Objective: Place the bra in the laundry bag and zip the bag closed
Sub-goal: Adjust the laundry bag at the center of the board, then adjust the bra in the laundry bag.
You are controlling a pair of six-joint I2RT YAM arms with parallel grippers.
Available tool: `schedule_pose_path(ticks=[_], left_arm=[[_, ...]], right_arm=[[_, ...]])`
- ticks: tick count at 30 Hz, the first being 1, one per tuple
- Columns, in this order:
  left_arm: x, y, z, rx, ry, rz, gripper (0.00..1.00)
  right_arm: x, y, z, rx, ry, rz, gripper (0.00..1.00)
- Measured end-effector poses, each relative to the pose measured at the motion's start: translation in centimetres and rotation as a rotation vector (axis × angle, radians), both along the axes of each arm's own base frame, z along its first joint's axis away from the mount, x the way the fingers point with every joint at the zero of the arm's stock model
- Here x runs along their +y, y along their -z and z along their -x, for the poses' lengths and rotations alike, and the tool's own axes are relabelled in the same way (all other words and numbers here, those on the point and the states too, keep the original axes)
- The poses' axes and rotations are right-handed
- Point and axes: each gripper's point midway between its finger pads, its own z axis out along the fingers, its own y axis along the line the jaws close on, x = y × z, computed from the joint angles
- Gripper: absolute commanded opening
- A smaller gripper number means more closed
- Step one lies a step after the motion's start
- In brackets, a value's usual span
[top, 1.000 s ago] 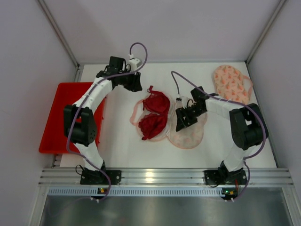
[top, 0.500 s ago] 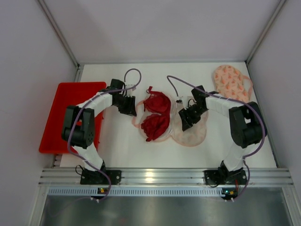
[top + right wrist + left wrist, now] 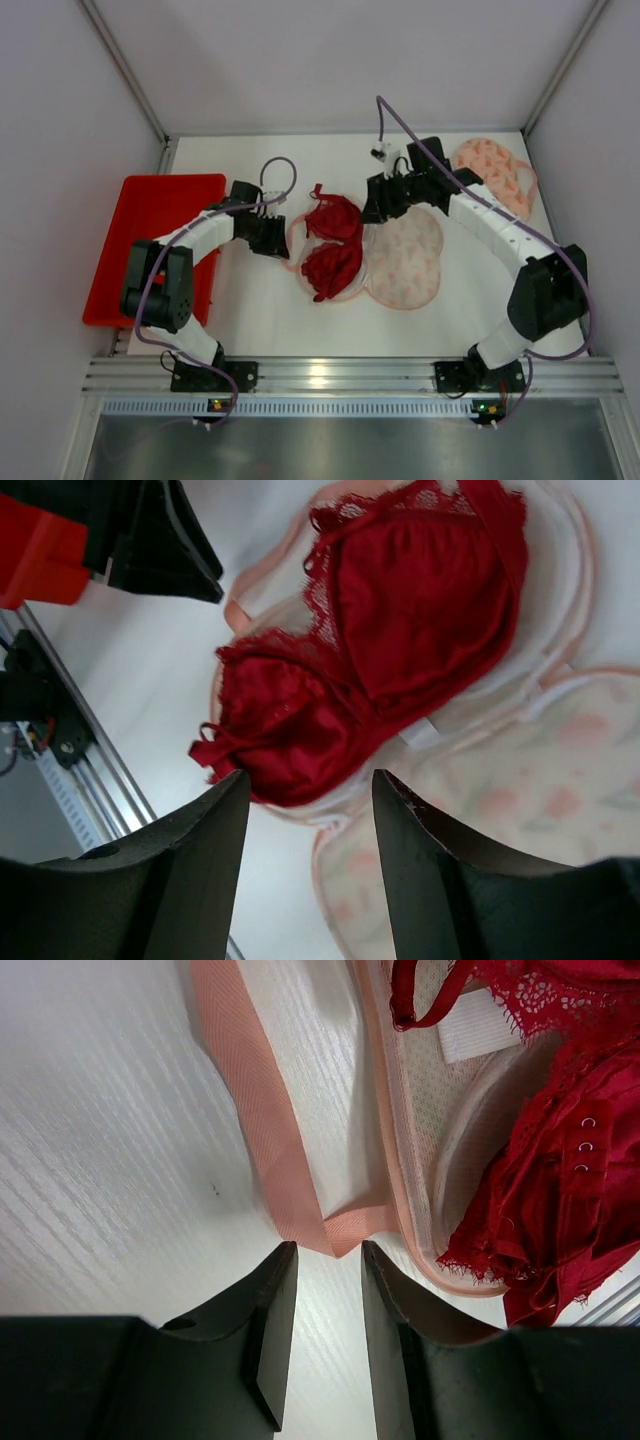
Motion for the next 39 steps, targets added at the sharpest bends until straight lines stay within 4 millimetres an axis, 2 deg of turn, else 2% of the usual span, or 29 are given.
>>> schedule_pose_path(ticks=[3,6,10,12,18,24,39], left_arm=[[-0.1,0.0,-0.3,-0.004,0.001,0.002,0.38],[-0.2,0.1,-0.5,-0.002,0.001,0.001,0.38],[-0.2,0.3,-0.6,0.001,0.002,0.000,0.38],[-0.2,0.3,-0.6,0.001,0.002,0.000,0.39],[-0.3,0.4,-0.6,0.001,0.004,0.000,0.39],[-0.5,0.6,-0.5,0.009,0.011,-0.002,0.39],[-0.9,1.1,-0.8,0.016,0.019,-0.014,0.40]], right_arm=[[3.1,0.0,-0.2,0.059,0.037,-0.004,0.49],[6.3,2.5,0.8,0.151,0.047,0.031,0.47],[8.0,5.7,3.0,0.237,0.068,0.094,0.42],[8.3,6.1,3.5,0.246,0.082,0.110,0.41],[8.8,6.7,3.3,0.244,0.146,0.114,0.34],[8.3,8.9,3.8,0.301,0.196,0.149,0.33],[8.9,12.2,4.4,0.378,0.204,0.190,0.33]])
